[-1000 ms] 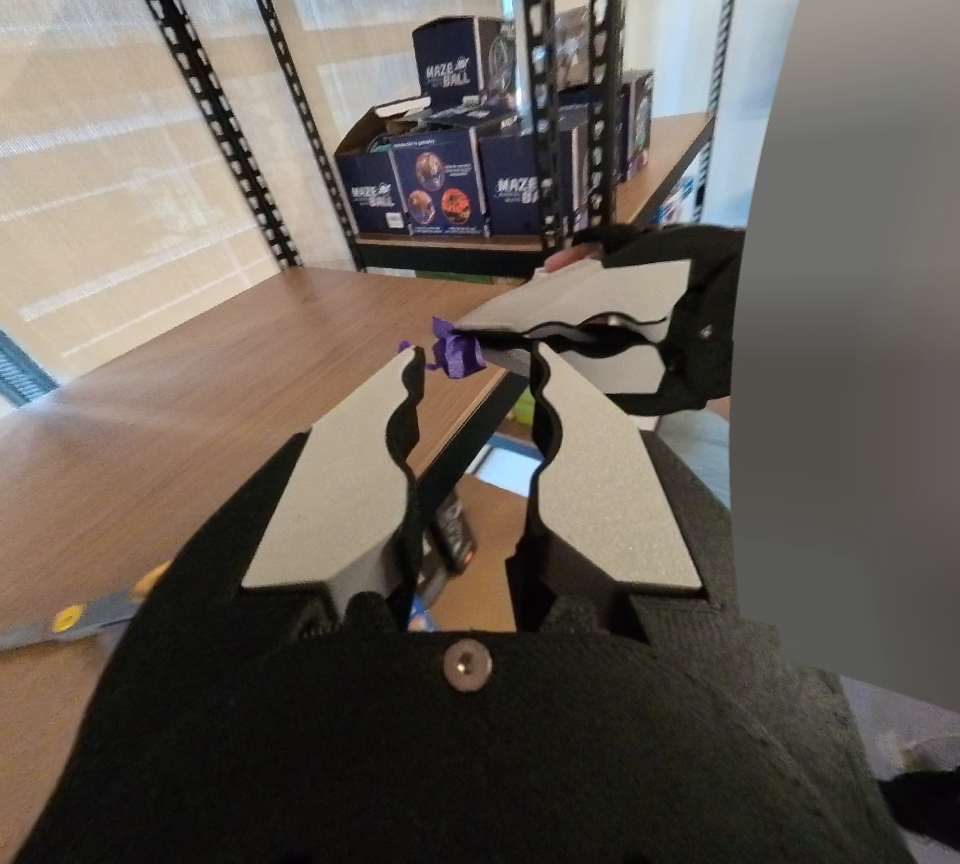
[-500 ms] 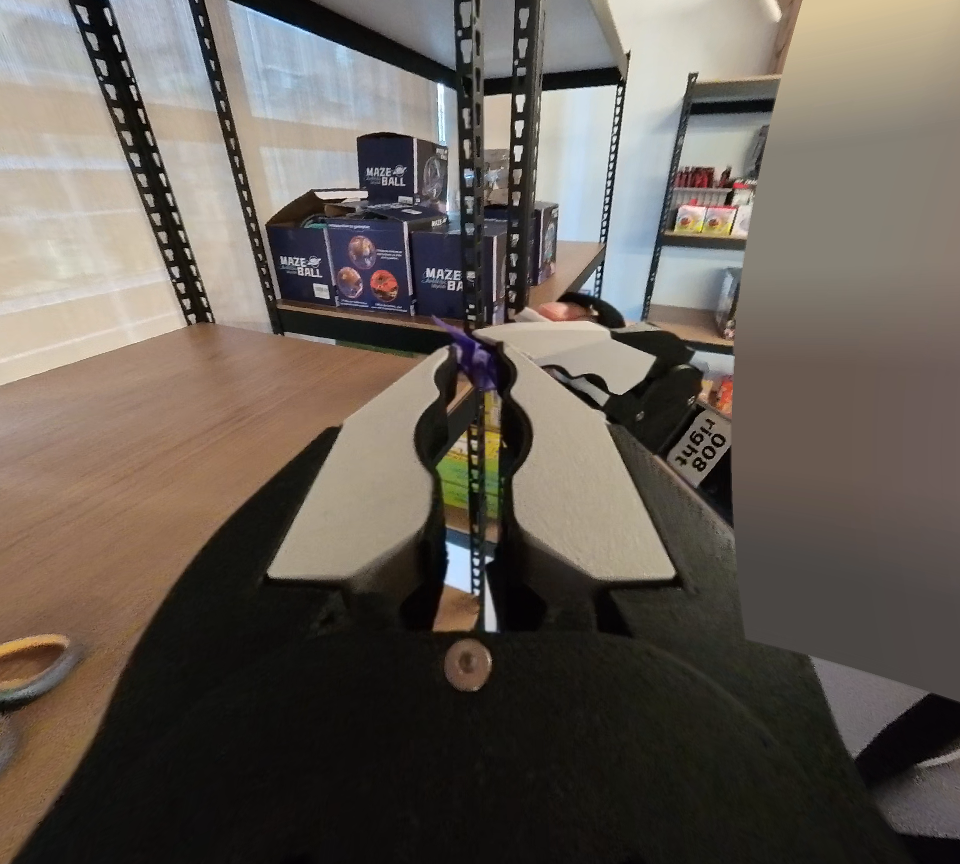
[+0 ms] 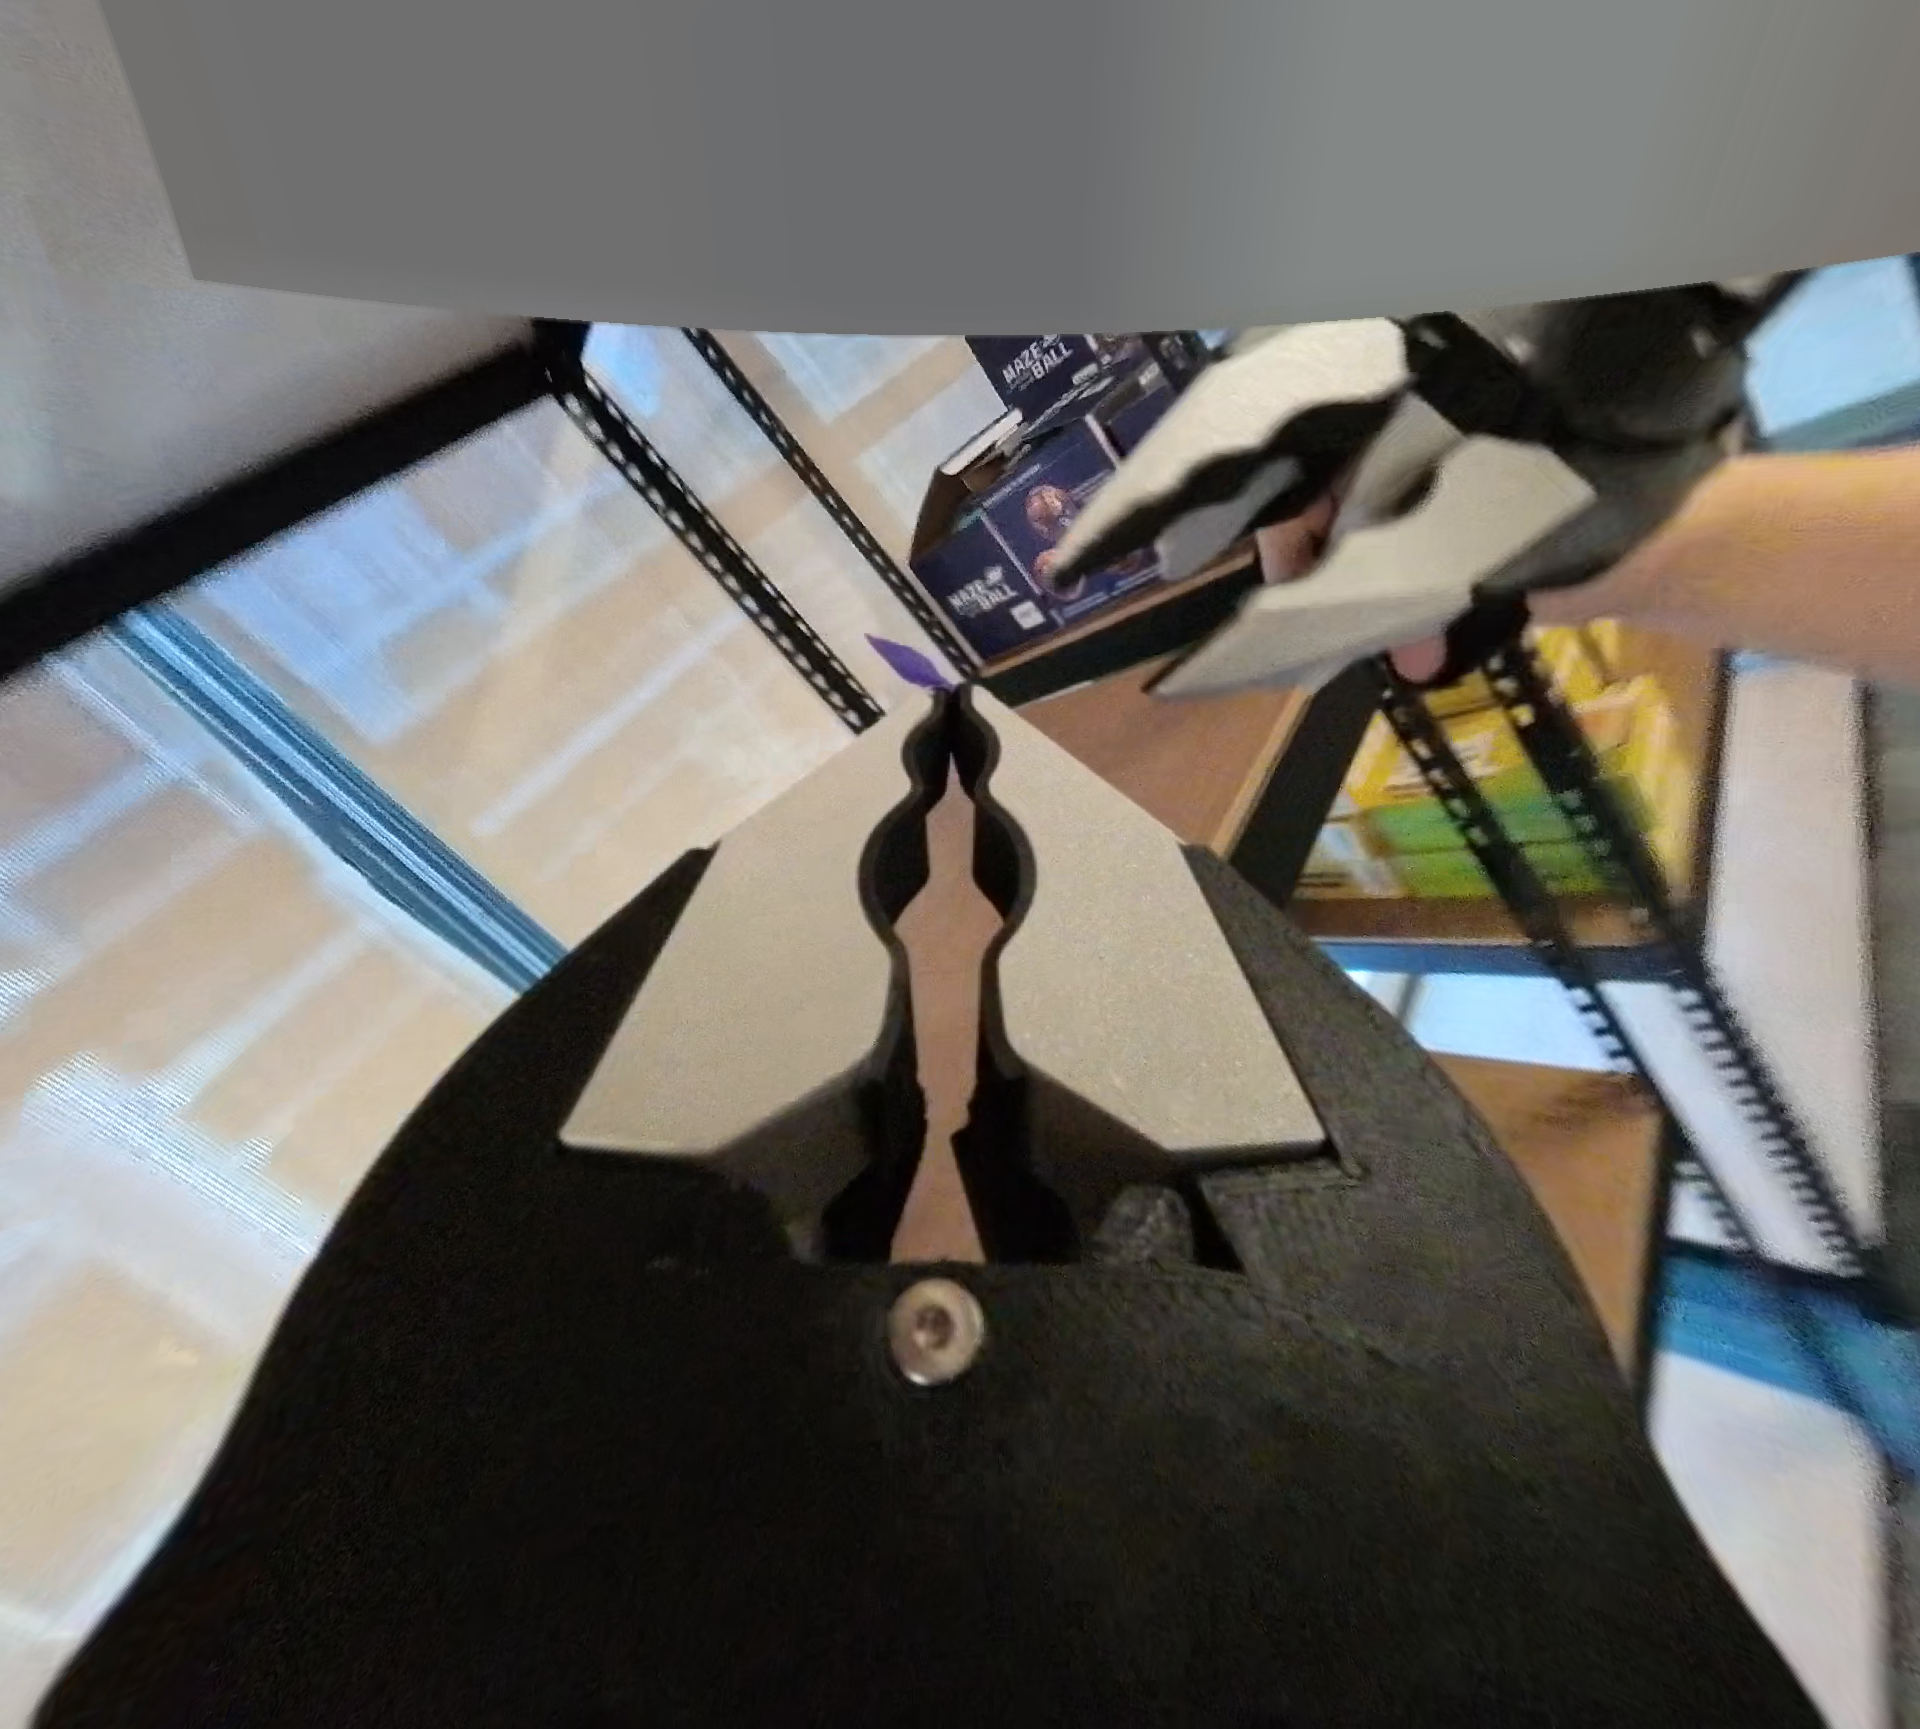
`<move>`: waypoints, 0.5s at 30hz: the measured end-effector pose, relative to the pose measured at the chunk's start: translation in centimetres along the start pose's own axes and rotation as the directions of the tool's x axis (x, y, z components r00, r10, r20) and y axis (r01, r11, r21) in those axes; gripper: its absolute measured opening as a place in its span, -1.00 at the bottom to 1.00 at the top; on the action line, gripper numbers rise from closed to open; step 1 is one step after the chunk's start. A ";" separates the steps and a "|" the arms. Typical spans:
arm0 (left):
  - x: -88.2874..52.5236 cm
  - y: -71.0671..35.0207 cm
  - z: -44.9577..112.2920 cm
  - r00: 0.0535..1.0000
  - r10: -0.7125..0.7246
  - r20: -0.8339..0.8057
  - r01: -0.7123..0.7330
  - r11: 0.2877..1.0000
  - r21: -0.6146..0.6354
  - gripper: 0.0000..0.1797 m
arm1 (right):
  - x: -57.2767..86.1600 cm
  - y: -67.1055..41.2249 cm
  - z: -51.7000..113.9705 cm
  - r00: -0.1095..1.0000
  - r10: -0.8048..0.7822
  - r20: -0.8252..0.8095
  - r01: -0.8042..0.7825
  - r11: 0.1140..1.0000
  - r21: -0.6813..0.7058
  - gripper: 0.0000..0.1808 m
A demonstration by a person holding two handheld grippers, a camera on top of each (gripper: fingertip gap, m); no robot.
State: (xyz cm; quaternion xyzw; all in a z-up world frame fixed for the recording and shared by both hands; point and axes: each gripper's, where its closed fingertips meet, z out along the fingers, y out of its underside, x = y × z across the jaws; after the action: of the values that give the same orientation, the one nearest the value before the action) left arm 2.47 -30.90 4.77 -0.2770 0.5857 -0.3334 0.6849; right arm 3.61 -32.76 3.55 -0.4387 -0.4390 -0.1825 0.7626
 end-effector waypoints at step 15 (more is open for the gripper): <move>4.0 -0.9 -0.5 0.982 0.111 -0.152 -0.101 0.992 0.072 -1.00 | -1.8 -0.6 1.2 0.987 0.073 0.141 -0.066 0.996 -0.051 -0.96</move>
State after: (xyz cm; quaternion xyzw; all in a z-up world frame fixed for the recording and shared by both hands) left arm 2.19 -34.54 2.89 -0.1963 0.6403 -0.3355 0.6625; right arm 1.67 -32.27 2.65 -0.4831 -0.4726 -0.1339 0.7248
